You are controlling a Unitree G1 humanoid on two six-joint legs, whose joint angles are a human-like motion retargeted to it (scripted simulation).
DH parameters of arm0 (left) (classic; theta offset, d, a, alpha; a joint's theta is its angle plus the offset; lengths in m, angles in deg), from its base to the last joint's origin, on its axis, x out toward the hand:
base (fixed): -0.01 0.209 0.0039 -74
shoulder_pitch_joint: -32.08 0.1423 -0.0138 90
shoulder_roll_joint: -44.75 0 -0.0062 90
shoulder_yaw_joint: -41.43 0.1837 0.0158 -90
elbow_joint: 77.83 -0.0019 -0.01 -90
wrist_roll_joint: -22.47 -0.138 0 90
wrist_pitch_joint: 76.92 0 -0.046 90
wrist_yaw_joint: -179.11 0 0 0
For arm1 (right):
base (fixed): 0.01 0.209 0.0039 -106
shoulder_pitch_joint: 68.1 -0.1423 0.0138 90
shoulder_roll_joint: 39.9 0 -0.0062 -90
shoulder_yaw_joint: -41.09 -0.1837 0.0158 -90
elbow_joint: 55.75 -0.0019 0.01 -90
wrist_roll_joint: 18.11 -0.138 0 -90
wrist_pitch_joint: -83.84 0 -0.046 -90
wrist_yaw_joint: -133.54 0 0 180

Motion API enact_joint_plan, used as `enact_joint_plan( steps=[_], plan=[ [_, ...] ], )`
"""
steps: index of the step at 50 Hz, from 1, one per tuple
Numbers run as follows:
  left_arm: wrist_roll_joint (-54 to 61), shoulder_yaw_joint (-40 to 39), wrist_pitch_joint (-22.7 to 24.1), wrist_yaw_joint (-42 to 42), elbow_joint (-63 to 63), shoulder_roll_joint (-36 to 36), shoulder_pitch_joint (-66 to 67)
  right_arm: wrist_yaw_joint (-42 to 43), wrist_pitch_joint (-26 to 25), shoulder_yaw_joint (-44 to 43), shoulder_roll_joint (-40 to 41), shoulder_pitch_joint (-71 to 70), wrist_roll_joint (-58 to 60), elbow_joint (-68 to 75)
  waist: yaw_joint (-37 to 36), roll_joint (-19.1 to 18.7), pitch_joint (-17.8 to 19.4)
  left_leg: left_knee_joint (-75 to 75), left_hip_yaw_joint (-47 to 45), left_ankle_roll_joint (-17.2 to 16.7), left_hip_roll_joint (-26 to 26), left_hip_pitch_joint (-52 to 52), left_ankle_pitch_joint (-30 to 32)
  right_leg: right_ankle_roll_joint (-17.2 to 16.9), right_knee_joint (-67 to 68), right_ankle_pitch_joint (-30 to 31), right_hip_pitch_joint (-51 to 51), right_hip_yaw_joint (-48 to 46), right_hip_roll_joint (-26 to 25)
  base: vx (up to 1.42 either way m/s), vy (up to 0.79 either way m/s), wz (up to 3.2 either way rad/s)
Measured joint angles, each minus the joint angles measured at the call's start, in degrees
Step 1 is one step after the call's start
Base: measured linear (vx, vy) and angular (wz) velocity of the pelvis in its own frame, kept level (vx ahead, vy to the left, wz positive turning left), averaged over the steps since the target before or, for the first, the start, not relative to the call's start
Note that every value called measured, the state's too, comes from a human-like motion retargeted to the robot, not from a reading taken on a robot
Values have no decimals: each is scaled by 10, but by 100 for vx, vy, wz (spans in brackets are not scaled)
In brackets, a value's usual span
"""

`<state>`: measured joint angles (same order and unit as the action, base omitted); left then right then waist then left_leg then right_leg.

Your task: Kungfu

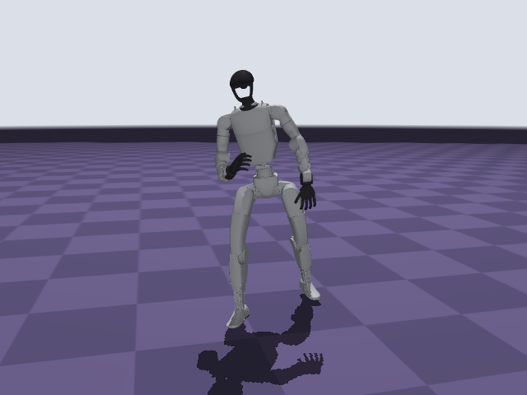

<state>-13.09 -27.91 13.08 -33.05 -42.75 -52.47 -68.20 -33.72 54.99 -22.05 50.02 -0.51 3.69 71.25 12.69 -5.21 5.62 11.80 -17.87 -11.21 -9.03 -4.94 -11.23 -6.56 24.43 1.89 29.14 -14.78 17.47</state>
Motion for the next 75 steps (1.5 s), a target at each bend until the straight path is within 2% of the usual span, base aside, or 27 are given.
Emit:
enact_joint_plan(
  steps=[3,6,9,12,14,16,18,21,25,27,29,31,32,35,39,43,45,48,52,56,61,63,64,67,70,72,75],
  plan=[
    [82,-23,8,6,5,4,13,-57,-40,-46,-42,67,-208,-78,-10,18,-14,-2,-47,19,-8,6,-35,-21,-18,14,-67,-75,46,69,26,230],
    [157,-57,35,-31,12,9,39,-126,-110,-106,-80,170,-387,-136,-33,36,-30,-2,-5,42,4,19,-57,-62,-54,65,-130,-115,71,87,55,192],
    [296,-100,51,-109,15,15,66,-228,-218,-179,-84,275,-537,-162,-86,56,-41,25,42,44,6,61,-56,-84,-123,175,-155,-137,63,66,39,59],
    [510,-123,17,-203,22,22,85,-338,-344,-249,-54,361,-661,-151,-119,63,-39,38,62,51,4,90,-53,-84,-183,250,-185,-158,47,53,54,99],
    [639,-136,-27,-245,33,25,109,-408,-430,-281,-24,415,-734,-133,-96,60,-45,40,122,78,38,97,-60,-84,-183,213,-231,-115,44,68,72,259],
    [712,-167,-63,-272,45,38,148,-471,-510,-297,12,461,-801,-109,-78,65,-58,27,168,105,78,93,-51,-71,-146,111,-257,-19,24,84,83,222],
    [744,-199,-80,-296,60,52,195,-524,-584,-309,60,495,-852,-75,-87,68,-84,6,193,117,93,95,-34,-46,-96,12,-253,37,-26,77,47,123],
    [750,-243,-78,-322,78,72,265,-575,-660,-323,144,533,-892,-26,-121,78,-127,-14,213,127,101,109,-16,-2,-45,-81,-225,93,-125,67,26,63],
    [746,-313,-75,-341,71,126,337,-616,-692,-316,232,550,-900,16,-138,101,-138,-18,220,138,125,117,1,6,-48,-127,-223,150,-242,32,19,28],
    [761,-340,-83,-350,54,152,356,-621,-715,-313,268,548,-900,24,-133,120,-134,-15,222,138,144,117,7,11,-78,-104,-227,177,-272,20,15,36],
    [771,-352,-100,-362,37,162,368,-641,-709,-317,279,542,-904,21,-119,133,-133,-12,238,132,157,118,11,70,-102,-78,-227,123,-274,19,9,78],
    [767,-354,-119,-373,17,157,368,-638,-698,-315,274,534,-913,33,-130,135,-141,-8,236,126,154,126,13,139,-100,-55,-237,-23,-232,18,18,-11],
    [761,-350,-128,-376,9,149,365,-633,-696,-312,262,530,-918,41,-145,136,-145,-10,226,127,152,129,15,145,-91,-52,-238,-54,-218,9,25,-83],
    [730,-318,-133,-369,-13,111,337,-624,-697,-304,213,516,-910,64,-168,140,-144,-20,217,131,164,130,21,27,-78,-78,-201,122,-263,-3,33,-13],
    [659,-233,-104,-293,-58,36,230,-624,-677,-304,132,489,-847,114,-193,112,-129,-25,213,138,153,136,27,-14,-54,-100,-193,50,-217,-20,24,-9],
    [507,-179,-26,-180,-90,-25,152,-582,-634,-292,52,456,-758,184,-204,108,-116,-21,207,141,140,145,29,12,-76,-82,-211,-18,-154,-22,-7,-18],
    [417,-175,16,-74,-111,-29,133,-555,-590,-276,14,422,-684,227,-193,106,-105,-23,201,143,133,142,30,3,-93,-73,-223,-11,-140,-27,-14,-35],
    [311,-186,86,96,-160,-5,136,-522,-531,-260,-33,367,-522,270,-160,88,-87,-30,184,143,116,128,27,-14,-108,-50,-238,46,-137,-43,-13,-66],
    [249,-181,114,254,-239,54,162,-500,-507,-257,-72,300,-332,291,-104,52,-71,-41,141,135,83,109,18,-9,-114,-10,-252,63,-118,-59,-12,-116],
    [254,-160,104,273,-297,108,170,-515,-501,-229,-87,245,-240,289,-86,26,-54,-64,53,118,43,75,10,28,-111,25,-254,24,-86,-57,-15,-204],
    [270,-184,90,340,-299,145,184,-576,-491,-207,-81,226,-161,268,-103,24,-42,-88,-61,90,11,29,1,61,-118,57,-257,-72,-50,-57,-40,-212],
    [286,-196,109,333,-292,140,190,-592,-489,-202,-77,231,-138,258,-100,32,-47,-85,-80,75,5,24,-1,18,-143,25,-267,-114,-46,-46,-49,-137],
    [293,-199,114,320,-289,129,193,-598,-488,-198,-75,233,-127,253,-96,34,-47,-81,-85,68,-2,22,-1,16,-152,-5,-273,-131,-51,-52,-63,-107],
    [292,-208,89,273,-281,89,205,-582,-480,-191,-62,244,-98,239,-84,41,-49,-65,-101,47,-27,13,9,57,-183,-57,-285,-150,-81,-48,-77,-97],
    [253,-194,20,234,-289,59,200,-534,-456,-213,-43,260,-93,245,-99,51,-64,-45,-135,36,-55,8,60,61,-185,-79,-267,-91,-107,-43,-72,-92],
    [248,-207,-7,240,-299,63,188,-527,-464,-230,-34,253,-94,252,-92,59,-60,-4,-119,56,-71,23,106,70,-179,-92,-258,-71,-113,-53,-58,-89],
    [290,-238,8,263,-298,76,189,-544,-478,-240,-26,235,-96,260,-69,85,-43,105,-58,165,-64,73,136,87,-180,-105,-265,-53,-105,-40,-47,-124]
  ],
)
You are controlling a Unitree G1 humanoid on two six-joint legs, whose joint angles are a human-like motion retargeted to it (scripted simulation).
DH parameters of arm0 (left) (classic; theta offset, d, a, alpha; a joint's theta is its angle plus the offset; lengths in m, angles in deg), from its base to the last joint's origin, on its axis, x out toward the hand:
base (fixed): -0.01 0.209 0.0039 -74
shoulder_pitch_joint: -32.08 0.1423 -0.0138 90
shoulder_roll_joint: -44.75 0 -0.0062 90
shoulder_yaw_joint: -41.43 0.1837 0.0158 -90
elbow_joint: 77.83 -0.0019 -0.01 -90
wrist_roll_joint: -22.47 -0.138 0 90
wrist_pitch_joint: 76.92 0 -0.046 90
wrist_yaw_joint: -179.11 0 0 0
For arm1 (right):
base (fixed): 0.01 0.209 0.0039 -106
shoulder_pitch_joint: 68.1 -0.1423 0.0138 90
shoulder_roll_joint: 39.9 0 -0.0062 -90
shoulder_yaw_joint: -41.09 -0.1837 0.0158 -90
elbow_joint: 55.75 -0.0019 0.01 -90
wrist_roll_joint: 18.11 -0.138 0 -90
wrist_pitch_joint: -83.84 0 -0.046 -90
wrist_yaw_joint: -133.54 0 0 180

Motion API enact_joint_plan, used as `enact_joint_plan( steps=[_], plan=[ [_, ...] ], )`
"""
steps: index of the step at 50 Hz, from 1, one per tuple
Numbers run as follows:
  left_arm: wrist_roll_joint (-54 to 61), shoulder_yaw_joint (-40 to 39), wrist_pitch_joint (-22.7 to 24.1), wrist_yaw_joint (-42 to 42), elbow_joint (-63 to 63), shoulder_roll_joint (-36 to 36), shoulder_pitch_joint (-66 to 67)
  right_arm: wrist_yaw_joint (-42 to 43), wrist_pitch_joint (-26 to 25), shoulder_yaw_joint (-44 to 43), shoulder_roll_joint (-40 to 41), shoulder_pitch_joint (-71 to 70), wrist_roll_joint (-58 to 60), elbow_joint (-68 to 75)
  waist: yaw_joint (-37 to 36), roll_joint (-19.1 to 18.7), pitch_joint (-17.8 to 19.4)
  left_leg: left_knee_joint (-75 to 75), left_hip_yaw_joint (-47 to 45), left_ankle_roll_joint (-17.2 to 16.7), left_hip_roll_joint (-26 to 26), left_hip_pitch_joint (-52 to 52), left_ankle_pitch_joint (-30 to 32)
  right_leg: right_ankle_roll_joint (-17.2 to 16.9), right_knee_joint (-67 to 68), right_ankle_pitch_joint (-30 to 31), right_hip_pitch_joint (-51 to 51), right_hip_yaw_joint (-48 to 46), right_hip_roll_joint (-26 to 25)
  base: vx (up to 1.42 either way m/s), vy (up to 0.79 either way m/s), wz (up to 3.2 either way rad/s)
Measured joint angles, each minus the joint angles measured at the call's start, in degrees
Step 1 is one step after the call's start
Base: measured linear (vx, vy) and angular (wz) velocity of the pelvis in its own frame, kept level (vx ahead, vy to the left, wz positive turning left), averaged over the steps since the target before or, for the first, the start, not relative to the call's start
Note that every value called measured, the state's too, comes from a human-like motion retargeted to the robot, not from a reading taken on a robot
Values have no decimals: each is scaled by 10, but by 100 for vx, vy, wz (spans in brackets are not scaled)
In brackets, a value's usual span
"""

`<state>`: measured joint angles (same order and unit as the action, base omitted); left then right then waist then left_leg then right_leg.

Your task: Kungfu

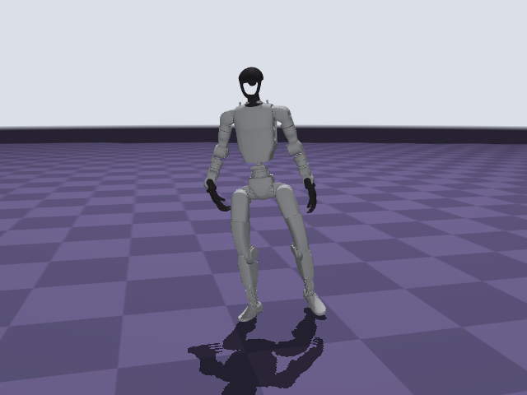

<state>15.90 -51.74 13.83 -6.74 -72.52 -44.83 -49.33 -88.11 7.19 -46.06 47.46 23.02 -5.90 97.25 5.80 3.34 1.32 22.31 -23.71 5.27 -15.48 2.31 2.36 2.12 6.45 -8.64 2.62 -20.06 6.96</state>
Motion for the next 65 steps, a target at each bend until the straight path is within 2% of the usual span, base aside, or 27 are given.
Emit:
enact_joint_plan(
  steps=[2,4,7,10,13,15,17,18,20,25,28,30,32,33,35,36,38,41,42,46,50,52,55,58,60,62,65],
  plan=[
    [34,6,16,6,2,6,-3,-12,-10,-13,8,-2,-4,11,-15,10,1,45,29,-21,15,21,-30,12,2,-4,5,40,-8,-25,-49,-186],
    [24,4,19,21,1,20,-6,-6,-19,-34,12,8,-20,24,-41,16,-6,83,100,-49,57,56,-46,19,1,-5,8,65,-12,-10,-44,-168],
    [-11,-12,23,52,-10,50,-12,56,-31,-71,25,26,-48,50,-71,19,-17,86,170,-78,122,99,-51,28,-1,-10,10,85,-23,-4,-32,-115],
    [-11,3,29,52,-17,70,-19,167,-29,-114,44,27,-87,90,-72,11,-21,88,156,-83,117,154,-66,34,-5,-17,5,80,-35,3,-39,-25],
    [-19,-16,21,66,-22,90,-12,259,-25,-162,66,26,-122,129,-11,-31,-31,54,219,-108,114,198,-80,40,-23,-28,-8,14,-73,7,-31,92],
    [-3,-37,26,61,-28,101,1,301,-27,-188,80,26,-149,158,-56,-28,-29,-9,154,-93,135,200,-53,44,-22,-30,-14,63,-86,15,-40,-241],
    [11,-47,31,31,-34,99,17,323,-30,-214,98,23,-186,191,-151,-7,-18,-73,51,-87,143,200,-15,47,-11,-32,-18,160,-89,20,-37,-342],
    [12,-46,25,21,-36,94,24,327,-33,-229,104,21,-205,205,-135,-16,-19,-79,76,-101,149,218,-12,49,-18,-36,-28,141,-99,23,-33,-87],
    [-1,-50,12,12,-40,89,43,322,-38,-242,111,24,-247,230,-146,-21,-14,-108,67,-125,156,235,0,51,-23,-42,-45,151,-111,30,-38,-37],
    [-36,-64,-5,7,-47,71,87,260,-58,-219,114,48,-285,266,-157,-18,-12,-136,-8,-108,158,253,19,51,-27,-59,-78,142,-130,41,-38,-33],
    [-35,-84,-16,-6,-49,61,111,255,-59,-205,126,68,-235,270,-176,-6,-13,-121,-32,-87,158,241,34,29,-16,-60,-95,153,-137,53,-40,-53],
    [-29,-99,-22,-17,-47,56,127,268,-53,-201,137,83,-191,270,-187,16,-19,-104,-25,-14,171,231,23,2,-8,-49,-101,160,-129,66,-41,-40],
    [-17,-113,-23,-24,-52,50,141,282,-45,-198,148,103,-147,268,-186,32,-32,-111,-24,21,185,209,-14,-41,3,-26,-109,161,-130,80,-38,-8],
    [-11,-120,-25,-25,-60,47,144,289,-41,-197,153,115,-127,266,-181,38,-40,-110,16,19,195,201,-31,-69,11,-7,-113,161,-132,88,-34,1],
    [-1,-134,-36,-31,-84,40,137,303,-39,-187,161,136,-100,265,-171,53,-61,-100,40,11,209,206,-41,-146,41,54,-105,172,-128,84,-50,-15],
    [3,-145,-44,-35,-94,33,117,308,-36,-183,167,133,-97,266,-172,54,-66,-79,37,-10,177,216,-52,-161,66,95,-83,172,-156,48,-94,-43],
    [13,-156,-49,-29,-105,25,75,319,-25,-182,168,124,-105,270,-172,43,-66,-65,36,-47,118,198,-68,-171,144,153,-40,128,-205,17,-121,-26],
    [47,-139,-30,-21,-92,29,21,323,-9,-187,162,119,-145,260,-168,15,-71,-88,38,-55,92,151,-80,-171,267,197,16,45,-240,43,-72,22],
    [55,-131,-25,-27,-83,30,4,323,-8,-191,163,121,-157,252,-165,10,-76,-95,47,-54,93,143,-83,-171,299,197,33,27,-236,65,1,44],
    [29,-100,-14,-93,-36,39,-72,323,-7,-216,173,132,-188,222,-152,-7,-102,-143,83,-27,115,99,-94,-171,352,141,96,-13,-159,65,36,94],
    [-13,-40,11,-143,21,55,-154,324,6,-208,155,126,-235,226,-111,-20,-86,-173,148,5,167,32,-106,-171,299,101,108,-8,-65,46,24,217],
    [-32,-10,27,-158,50,59,-190,325,8,-198,145,122,-230,225,-91,-15,-75,-171,184,12,187,15,-112,-152,243,95,115,5,-27,32,-18,209],
    [-71,27,52,-173,87,61,-235,334,13,-186,135,118,-206,223,-72,-7,-67,-163,237,12,206,2,-123,-114,133,107,116,15,27,23,-29,171],
    [-126,52,77,-173,117,63,-257,343,20,-178,130,115,-191,225,-66,8,-57,-156,284,8,226,-16,-134,-76,25,178,116,52,65,21,-41,154],
    [-162,62,94,-160,132,67,-258,350,25,-176,131,114,-182,224,-61,11,-50,-149,319,6,232,-26,-142,-87,-30,212,119,83,79,17,-45,167],
    [-184,69,109,-138,138,68,-251,357,30,-175,134,114,-176,221,-54,12,-47,-135,356,-3,233,-26,-154,-157,-47,197,123,125,86,8,-58,148],
    [-202,63,124,-100,129,56,-235,364,27,-171,141,89,-168,216,-80,17,-36,-91,366,-36,197,-6,-193,-171,-12,286,137,218,14,-1,-95,49]
  ],
)
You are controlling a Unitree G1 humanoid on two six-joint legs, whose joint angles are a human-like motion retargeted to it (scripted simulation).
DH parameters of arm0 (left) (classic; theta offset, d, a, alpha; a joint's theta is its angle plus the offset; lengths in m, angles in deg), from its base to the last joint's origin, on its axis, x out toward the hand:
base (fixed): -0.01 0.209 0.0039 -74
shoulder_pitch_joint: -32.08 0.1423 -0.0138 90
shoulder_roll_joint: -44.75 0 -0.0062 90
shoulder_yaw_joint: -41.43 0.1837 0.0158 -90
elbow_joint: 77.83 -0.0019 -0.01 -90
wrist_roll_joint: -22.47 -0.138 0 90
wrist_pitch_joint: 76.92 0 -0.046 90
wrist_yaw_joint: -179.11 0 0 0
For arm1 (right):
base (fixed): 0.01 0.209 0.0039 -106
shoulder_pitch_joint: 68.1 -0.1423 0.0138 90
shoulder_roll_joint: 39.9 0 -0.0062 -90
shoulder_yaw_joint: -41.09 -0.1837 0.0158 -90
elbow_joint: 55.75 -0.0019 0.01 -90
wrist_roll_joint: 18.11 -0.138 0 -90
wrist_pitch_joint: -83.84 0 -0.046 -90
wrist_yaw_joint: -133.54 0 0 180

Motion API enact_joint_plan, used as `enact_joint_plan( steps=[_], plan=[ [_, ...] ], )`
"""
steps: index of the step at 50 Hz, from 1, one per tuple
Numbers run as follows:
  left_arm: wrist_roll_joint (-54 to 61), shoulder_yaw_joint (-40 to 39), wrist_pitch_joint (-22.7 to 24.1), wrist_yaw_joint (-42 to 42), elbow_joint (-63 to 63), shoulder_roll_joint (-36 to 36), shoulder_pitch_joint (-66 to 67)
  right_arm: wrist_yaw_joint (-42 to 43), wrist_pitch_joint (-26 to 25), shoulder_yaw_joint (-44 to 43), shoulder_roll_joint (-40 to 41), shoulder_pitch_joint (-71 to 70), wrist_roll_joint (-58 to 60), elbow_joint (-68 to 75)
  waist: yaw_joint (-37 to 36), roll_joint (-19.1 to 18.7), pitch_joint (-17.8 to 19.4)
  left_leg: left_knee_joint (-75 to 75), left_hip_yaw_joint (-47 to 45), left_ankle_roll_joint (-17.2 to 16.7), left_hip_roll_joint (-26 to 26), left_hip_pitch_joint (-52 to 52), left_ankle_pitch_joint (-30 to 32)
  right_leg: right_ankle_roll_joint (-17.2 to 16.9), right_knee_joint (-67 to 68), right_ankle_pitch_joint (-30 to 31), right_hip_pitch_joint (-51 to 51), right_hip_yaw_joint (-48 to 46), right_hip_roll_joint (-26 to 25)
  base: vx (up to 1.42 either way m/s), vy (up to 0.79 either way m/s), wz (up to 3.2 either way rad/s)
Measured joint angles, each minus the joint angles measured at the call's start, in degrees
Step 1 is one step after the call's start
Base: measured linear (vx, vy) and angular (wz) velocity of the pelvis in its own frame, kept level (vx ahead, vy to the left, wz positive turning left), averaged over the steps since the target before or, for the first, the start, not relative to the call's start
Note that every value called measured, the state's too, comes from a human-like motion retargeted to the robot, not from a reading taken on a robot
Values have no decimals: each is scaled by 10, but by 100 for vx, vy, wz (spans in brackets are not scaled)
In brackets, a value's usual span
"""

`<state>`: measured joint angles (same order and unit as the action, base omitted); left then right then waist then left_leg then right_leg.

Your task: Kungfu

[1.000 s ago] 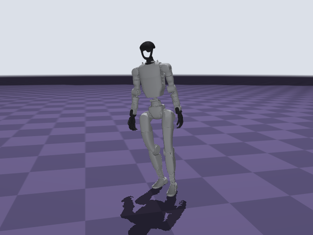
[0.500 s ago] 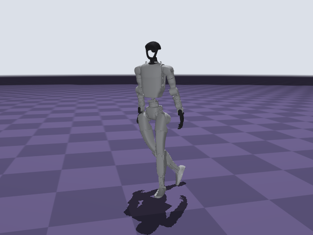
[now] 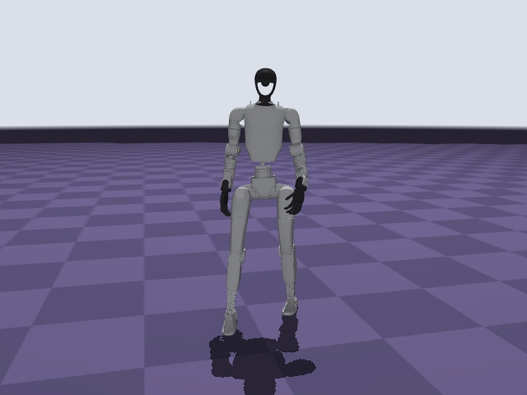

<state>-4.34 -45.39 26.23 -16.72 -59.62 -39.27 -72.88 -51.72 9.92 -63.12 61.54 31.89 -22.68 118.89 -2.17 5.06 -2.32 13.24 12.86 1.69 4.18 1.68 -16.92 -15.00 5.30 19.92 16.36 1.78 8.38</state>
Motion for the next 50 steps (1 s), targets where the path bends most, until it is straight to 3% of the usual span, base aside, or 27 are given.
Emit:
enact_joint_plan(
  steps=[2,3,5,7,10,12,15,20,23,27,32,34,36,40,44,47,50],
  plan=[
    [1,-10,-1,17,-28,-1,12,12,-2,-2,5,-14,9,-9,0,-3,18,12,21,0,4,-4,-10,0,11,-46,-21,-20,5,-13,-50,117],
    [4,-16,-5,23,-50,2,19,21,0,-3,6,-12,14,-17,15,0,23,3,42,16,35,-12,0,1,15,-88,-38,-46,48,-16,-2,195],
    [8,-37,-26,23,-96,-10,36,33,6,1,14,-10,28,-28,36,-10,27,4,81,9,26,-14,3,84,25,-161,-63,-123,53,-14,-25,186],
    [-2,-58,-77,19,-141,-24,67,32,8,-2,20,-6,41,-22,24,-8,11,16,88,-3,15,-1,11,116,27,-187,-68,-151,42,3,-61,114],
    [14,-89,-171,58,-215,-28,105,-5,-10,-39,16,-15,68,-4,-32,9,-4,37,40,-21,-2,37,54,110,37,-208,-53,-145,49,-20,-74,64],
    [103,-116,-180,75,-256,-35,122,-34,-34,-34,-6,-38,81,-3,-33,7,13,46,-23,-39,-24,57,88,117,29,-216,-64,-174,51,-50,-39,65],
    [234,-147,-178,32,-256,-42,184,-60,-63,-21,-45,-63,97,-6,-6,-12,26,36,-127,-60,-59,68,125,122,9,-223,-80,-205,43,-34,-16,109],
    [305,-197,-127,29,-250,-25,280,-50,-74,-49,-87,-46,110,-11,5,-36,-6,-19,-245,-75,-91,66,139,125,-6,-235,-88,-266,36,-4,-8,115],
    [327,-208,-100,37,-253,-13,296,-41,-83,-58,-107,-44,84,-11,-16,-47,-1,-44,-237,-96,-92,63,147,130,-7,-241,-90,-266,27,-10,6,40],
    [380,-203,-91,53,-256,-4,287,-27,-97,-84,-114,-53,50,5,-22,-55,10,-57,-150,-117,-83,59,149,128,-3,-244,-102,-283,26,-5,11,61],
    [459,-180,-55,80,-251,7,241,-53,-110,-75,-115,-74,7,19,-1,-41,20,-34,-241,-71,-112,43,132,120,2,-236,-113,-315,53,3,21,74],
    [470,-166,-40,85,-231,11,225,-67,-112,-60,-114,-82,5,20,11,-41,21,-25,-247,-87,-119,38,118,116,0,-230,-120,-328,56,14,35,52],
    [467,-146,-29,84,-212,13,210,-79,-114,-41,-113,-88,14,19,15,-42,21,-26,-242,-98,-120,33,98,112,-2,-221,-125,-334,58,24,42,13],
    [430,-98,-27,63,-190,12,165,-94,-118,-3,-112,-95,58,1,14,-41,23,-39,-255,-50,-98,22,42,99,1,-193,-121,-334,78,30,55,-18],
    [359,-69,-46,17,-181,4,98,-94,-106,20,-93,-101,125,-40,1,-37,46,-51,-263,-42,-77,11,39,84,6,-162,-101,-287,92,10,51,-57],
    [294,-55,-64,-18,-173,-16,54,-80,-67,35,-66,-100,175,-62,20,-33,47,-59,-257,-31,-67,19,47,60,15,-196,-94,-246,83,12,47,20],
    [214,-64,-75,-27,-157,-33,32,-55,-37,55,-36,-88,223,-75,39,-31,23,-72,-252,-17,-59,39,60,39,49,-221,-75,-162,35,17,20,34]
  ],
)
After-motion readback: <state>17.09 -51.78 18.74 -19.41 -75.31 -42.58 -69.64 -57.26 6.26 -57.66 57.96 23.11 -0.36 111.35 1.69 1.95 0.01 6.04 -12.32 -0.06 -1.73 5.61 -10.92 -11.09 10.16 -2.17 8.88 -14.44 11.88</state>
